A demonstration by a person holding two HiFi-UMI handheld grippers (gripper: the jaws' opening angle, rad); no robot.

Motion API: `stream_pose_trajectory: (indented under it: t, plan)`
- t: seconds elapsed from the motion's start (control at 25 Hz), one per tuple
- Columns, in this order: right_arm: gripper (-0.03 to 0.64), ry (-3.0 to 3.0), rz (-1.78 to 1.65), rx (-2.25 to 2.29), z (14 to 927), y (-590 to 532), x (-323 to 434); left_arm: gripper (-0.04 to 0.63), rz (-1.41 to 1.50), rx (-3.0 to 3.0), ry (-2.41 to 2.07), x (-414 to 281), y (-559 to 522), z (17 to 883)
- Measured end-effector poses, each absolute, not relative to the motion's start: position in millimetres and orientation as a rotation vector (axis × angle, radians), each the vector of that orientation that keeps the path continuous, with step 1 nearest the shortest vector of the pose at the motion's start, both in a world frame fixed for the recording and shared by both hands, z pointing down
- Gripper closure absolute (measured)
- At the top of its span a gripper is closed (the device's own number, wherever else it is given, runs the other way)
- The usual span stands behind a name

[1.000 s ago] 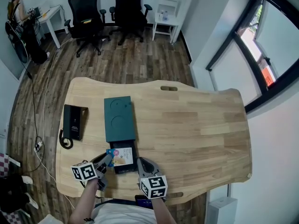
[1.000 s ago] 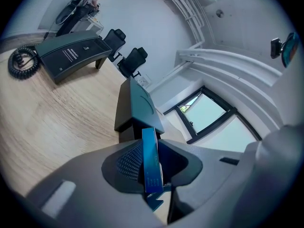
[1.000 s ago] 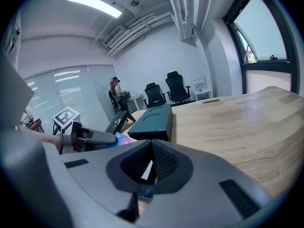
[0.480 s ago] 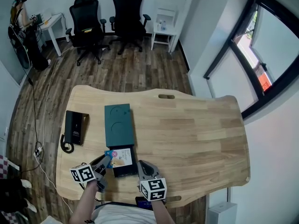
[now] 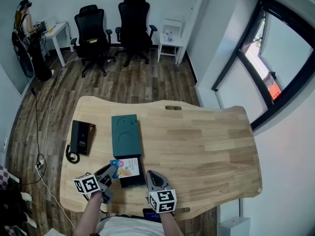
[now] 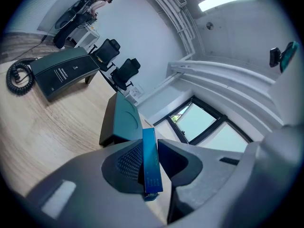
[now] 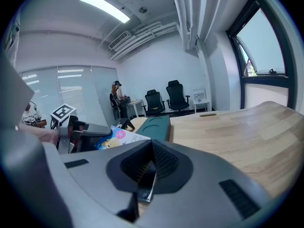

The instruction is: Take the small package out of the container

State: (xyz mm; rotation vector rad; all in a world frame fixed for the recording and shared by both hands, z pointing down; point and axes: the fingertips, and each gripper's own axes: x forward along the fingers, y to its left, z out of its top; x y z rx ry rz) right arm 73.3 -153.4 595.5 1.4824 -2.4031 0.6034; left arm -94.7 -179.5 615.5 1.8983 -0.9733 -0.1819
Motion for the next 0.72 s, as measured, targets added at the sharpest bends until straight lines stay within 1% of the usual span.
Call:
stream_pose_trajectory:
  t: [0.36,0.72]
  plan:
    - [0.614,-2.417,0.525,1.513,580.0,-140.6,67.9,0.497,-0.305,1.907,-0.941,-101.1,-163.9,583.2]
    - [0.614,-2.448,0.454,1.537,560.7,-129.5,62.6,0.497,-0.357,1.946,-0.966,-112.2,-150.5,553.5]
